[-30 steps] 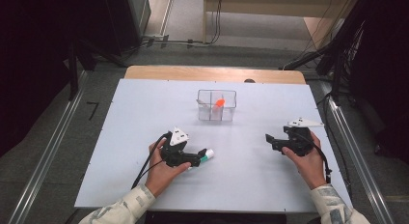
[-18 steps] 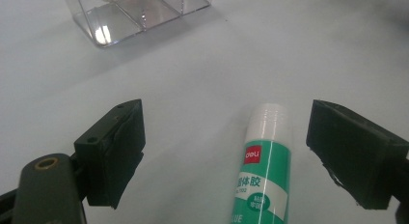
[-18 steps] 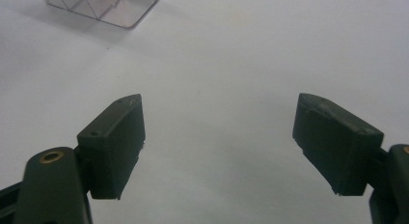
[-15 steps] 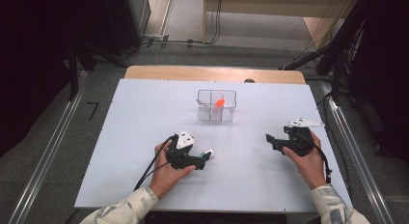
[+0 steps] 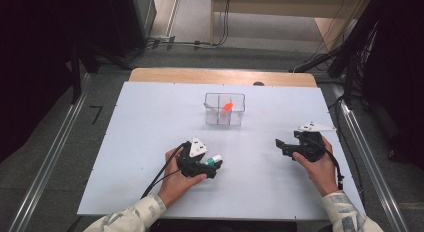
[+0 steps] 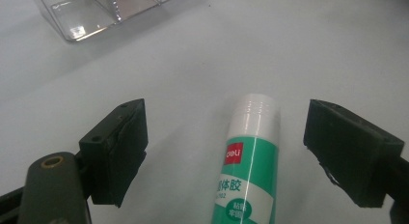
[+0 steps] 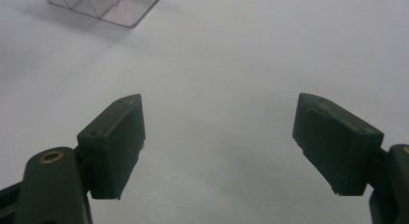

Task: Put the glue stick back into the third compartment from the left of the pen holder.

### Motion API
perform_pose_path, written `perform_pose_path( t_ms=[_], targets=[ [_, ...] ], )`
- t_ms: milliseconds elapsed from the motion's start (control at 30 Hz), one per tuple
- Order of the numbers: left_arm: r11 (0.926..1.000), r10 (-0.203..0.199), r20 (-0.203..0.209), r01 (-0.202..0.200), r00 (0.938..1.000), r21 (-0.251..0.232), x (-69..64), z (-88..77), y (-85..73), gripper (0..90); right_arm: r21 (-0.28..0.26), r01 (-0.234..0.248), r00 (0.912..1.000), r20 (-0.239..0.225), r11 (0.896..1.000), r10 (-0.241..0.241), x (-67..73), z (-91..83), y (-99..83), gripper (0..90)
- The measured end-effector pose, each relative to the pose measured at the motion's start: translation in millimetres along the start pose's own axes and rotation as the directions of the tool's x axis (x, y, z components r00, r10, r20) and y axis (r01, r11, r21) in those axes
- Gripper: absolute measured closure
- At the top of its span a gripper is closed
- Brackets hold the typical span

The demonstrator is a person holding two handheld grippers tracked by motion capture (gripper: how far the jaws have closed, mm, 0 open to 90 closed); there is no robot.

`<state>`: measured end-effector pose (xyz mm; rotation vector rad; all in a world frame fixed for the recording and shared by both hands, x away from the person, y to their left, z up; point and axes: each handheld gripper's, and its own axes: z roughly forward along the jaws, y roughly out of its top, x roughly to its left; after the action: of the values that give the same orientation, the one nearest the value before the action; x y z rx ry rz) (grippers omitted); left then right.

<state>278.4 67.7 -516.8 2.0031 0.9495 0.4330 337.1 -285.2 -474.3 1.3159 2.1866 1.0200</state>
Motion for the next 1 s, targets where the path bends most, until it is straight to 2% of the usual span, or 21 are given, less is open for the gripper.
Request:
perform_pose_path(
  t_ms=[233, 1000],
  targets=[
    [0.9998, 0.016, -0.003, -0.016, 0.9999, 0.015, -1.9, 1.4, -0.5, 18.2, 0.002, 0.0, 1.0, -0.003, 1.0, 0.0, 0.1, 0.4, -0.1, 17.5],
    [0.9985, 0.029, 0.001, -0.029, 0.9996, 0.046, -3.0, 4.9, 0.6, 25.1, 0.017, 0.001, 0.9999, -0.01, 1.0, -0.001, 0.9, 2.8, -0.8, 17.5]
  ],
)
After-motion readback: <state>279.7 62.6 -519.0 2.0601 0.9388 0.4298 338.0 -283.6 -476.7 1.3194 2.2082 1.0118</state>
